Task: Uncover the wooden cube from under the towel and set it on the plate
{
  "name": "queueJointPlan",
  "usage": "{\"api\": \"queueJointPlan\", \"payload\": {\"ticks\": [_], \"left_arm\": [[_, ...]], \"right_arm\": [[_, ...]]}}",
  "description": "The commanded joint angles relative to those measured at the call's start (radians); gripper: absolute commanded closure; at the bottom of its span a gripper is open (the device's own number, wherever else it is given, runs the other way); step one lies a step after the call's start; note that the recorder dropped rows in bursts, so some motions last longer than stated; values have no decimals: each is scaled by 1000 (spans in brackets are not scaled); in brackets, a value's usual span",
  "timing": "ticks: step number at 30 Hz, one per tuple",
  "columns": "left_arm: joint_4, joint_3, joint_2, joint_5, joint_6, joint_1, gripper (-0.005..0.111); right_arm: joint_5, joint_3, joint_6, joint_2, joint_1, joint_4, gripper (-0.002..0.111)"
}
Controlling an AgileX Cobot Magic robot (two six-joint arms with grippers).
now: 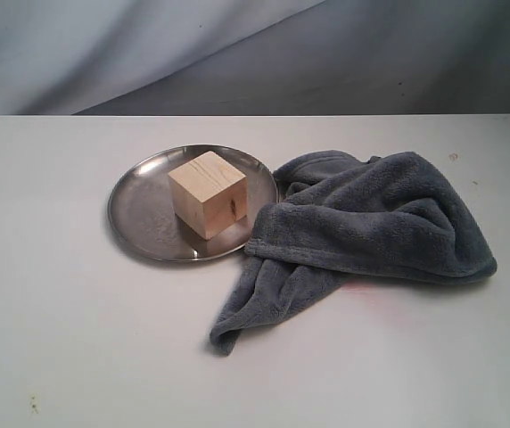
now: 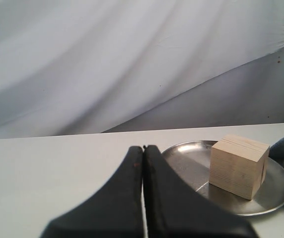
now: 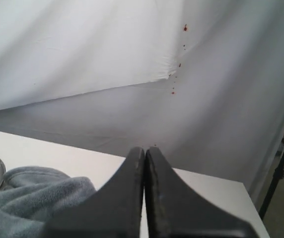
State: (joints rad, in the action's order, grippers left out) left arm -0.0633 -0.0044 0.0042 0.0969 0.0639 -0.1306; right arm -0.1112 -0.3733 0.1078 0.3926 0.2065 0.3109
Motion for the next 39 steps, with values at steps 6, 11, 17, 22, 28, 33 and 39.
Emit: {"api": "queueJointPlan", "payload": {"ticks": [6,11,17,22,28,33,39], "left_arm": [[-2,4,-4,-11,-2,2,107],[-2,4,-4,-11,-2,2,107],[-2,4,-4,-11,-2,2,107],[-2,4,-4,-11,-2,2,107],[-2,4,-4,-11,-2,2,107],[-2,4,-4,-11,-2,2,107],[-2,4,-4,-11,-2,2,107]], "right_arm": [[7,141,-2,-174,-9,-94,108],[10,177,-2,-247,-9,-142,108],[-36,179,-31,-349,-9,-140,108],[-89,179,-51,-393,-7,-140,108],[-25,274,-21,-393,-7,-251,108],[145,373,-33,-393,-7,-250,108],[127,373,-128,-393,-7,-188,108]]}}
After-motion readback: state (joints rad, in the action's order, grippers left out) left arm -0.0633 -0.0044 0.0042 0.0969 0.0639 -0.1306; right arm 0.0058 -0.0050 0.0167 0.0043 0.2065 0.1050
